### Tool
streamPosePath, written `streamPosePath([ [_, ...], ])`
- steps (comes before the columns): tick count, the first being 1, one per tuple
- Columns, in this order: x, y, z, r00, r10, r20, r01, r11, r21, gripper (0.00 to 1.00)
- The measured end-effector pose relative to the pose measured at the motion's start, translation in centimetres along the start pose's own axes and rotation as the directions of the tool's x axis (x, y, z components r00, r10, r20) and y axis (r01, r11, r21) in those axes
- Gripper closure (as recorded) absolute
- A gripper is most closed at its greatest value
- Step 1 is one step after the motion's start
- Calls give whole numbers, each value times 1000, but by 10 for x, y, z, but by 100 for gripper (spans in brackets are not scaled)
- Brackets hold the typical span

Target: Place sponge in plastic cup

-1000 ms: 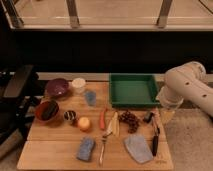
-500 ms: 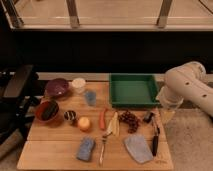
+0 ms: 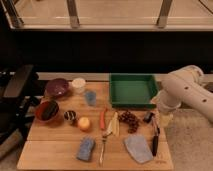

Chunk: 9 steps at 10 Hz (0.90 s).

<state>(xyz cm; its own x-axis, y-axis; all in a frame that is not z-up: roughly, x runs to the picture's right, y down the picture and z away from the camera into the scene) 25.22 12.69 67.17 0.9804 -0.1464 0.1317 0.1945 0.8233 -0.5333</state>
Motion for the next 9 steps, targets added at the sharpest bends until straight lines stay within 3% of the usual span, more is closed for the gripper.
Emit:
streamPosePath([
  [1, -17, 3, 2, 997, -71, 30, 71, 997, -5, 26],
  [3, -48, 10, 13, 978, -135, 160, 142, 989, -32, 26],
  [6, -90, 15, 31, 940, -114, 321, 149, 985, -85, 26],
  [7, -104, 19, 36, 930, -105, 352, 152, 982, -108, 26],
  [9, -105, 20, 36, 930, -102, 353, 150, 983, -111, 26],
])
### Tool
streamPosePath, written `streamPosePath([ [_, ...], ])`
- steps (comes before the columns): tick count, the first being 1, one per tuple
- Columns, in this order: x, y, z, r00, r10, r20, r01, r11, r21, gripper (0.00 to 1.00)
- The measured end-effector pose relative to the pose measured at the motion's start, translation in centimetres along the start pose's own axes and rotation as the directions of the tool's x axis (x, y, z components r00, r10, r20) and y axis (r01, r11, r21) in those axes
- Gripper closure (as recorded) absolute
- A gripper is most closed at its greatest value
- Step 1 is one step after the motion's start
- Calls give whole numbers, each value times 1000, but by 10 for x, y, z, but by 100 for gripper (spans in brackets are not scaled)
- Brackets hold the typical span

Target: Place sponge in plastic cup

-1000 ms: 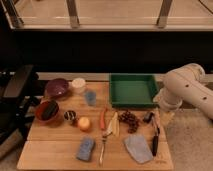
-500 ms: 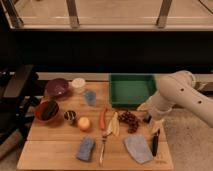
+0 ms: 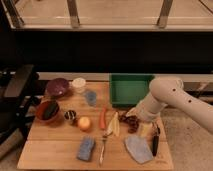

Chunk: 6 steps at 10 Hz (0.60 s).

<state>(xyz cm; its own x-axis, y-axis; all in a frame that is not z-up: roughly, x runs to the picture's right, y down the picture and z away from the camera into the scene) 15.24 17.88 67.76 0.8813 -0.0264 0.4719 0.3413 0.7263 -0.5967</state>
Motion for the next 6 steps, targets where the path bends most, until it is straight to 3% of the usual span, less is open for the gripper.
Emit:
streamPosePath([
  [4, -2, -2, 1, 1000, -4, 1, 4, 1000, -1, 26],
  [6, -11, 1, 17, 1000, 6, 24, -5, 1000, -14, 26],
])
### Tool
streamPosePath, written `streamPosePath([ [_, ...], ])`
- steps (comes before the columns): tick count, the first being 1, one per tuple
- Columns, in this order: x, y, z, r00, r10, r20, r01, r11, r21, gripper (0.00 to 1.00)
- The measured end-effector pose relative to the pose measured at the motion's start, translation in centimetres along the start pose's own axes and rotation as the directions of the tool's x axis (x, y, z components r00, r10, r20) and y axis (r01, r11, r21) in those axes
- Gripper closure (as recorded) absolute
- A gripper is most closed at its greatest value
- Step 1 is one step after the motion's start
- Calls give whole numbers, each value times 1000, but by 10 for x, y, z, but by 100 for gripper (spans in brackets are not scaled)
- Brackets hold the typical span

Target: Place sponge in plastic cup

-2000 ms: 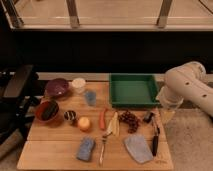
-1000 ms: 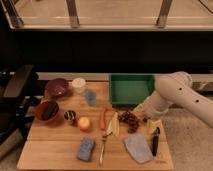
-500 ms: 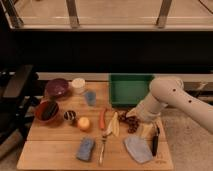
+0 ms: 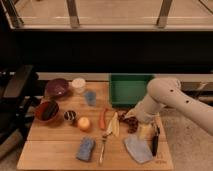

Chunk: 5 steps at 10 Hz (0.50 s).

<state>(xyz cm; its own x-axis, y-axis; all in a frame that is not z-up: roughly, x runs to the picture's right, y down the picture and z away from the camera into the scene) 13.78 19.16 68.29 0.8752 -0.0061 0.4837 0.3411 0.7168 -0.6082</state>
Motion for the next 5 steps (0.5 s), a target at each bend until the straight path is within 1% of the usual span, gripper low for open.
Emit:
streamPosePath([
  [2, -20, -1, 25, 998, 10, 54, -11, 1000, 15, 26],
  [3, -32, -1, 33, 997, 9, 74, -11, 1000, 23, 26],
  [5, -43, 1, 53, 994, 13, 111, -16, 1000, 22, 26],
])
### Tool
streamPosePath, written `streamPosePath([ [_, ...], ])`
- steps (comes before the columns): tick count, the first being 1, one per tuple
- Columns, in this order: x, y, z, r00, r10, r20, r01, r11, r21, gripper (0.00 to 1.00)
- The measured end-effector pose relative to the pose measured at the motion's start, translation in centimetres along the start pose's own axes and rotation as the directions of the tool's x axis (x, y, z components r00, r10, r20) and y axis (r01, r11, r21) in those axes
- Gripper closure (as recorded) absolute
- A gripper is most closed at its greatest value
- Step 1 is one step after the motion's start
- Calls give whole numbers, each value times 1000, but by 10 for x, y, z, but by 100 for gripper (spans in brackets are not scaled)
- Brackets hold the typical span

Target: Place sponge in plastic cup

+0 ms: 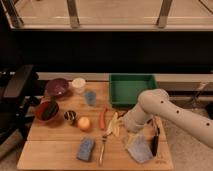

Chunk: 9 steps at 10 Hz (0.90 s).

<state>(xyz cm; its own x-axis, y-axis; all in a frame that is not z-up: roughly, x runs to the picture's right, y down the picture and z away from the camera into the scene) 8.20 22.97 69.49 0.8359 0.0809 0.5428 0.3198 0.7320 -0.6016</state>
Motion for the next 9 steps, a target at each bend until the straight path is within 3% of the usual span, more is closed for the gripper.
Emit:
streamPosePath([
  [2, -9, 0, 22, 999, 8, 43, -7, 1000, -5, 26],
  [5, -43, -10, 52, 992, -1, 128, 4, 1000, -23, 26],
  [6, -55, -12, 61, 990, -22, 140, 28, 999, -42, 26],
  [9, -57, -12, 63, 989, -27, 143, 35, 998, -49, 26],
])
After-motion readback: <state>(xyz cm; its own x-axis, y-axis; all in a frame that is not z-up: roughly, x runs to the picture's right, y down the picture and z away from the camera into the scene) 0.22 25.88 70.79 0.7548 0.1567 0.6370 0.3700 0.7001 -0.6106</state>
